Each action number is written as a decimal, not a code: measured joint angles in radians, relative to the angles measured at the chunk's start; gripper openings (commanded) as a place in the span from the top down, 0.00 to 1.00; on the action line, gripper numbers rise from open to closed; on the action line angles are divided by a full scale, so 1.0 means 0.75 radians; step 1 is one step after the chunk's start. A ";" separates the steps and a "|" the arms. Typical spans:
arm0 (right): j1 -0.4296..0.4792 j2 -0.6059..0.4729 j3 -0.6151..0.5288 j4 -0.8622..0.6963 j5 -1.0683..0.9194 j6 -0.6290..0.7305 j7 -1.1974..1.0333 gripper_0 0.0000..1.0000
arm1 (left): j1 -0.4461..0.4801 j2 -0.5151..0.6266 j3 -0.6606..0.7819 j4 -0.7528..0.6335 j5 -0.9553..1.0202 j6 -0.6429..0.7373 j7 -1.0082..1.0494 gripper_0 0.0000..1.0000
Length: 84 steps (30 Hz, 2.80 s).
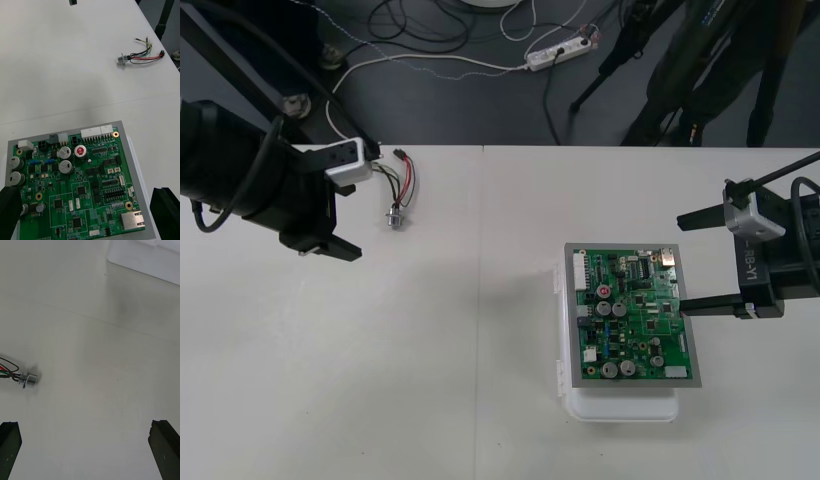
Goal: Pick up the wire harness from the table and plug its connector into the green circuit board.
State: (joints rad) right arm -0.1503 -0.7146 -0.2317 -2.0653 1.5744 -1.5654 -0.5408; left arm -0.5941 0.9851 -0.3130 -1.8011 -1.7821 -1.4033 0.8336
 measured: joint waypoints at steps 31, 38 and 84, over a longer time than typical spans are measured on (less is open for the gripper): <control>0.000 0.291 0.000 0.144 -0.242 0.000 0.103 0.00 | -0.322 -0.134 -0.395 0.442 -0.218 0.039 0.456 0.00; 0.000 0.293 0.000 0.144 -0.298 0.000 0.123 0.00 | -0.367 -0.158 -0.461 0.447 -0.305 0.040 0.732 0.00; -0.010 0.384 0.000 0.429 -0.548 0.000 0.507 0.00 | -0.464 -0.798 0.096 1.019 -1.128 -0.065 0.759 0.00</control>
State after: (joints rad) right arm -0.1576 -0.4264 -0.2320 -1.7433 1.1633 -1.5655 -0.1607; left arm -0.9419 0.3862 -0.2410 -1.0365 -2.6285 -1.4518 1.4032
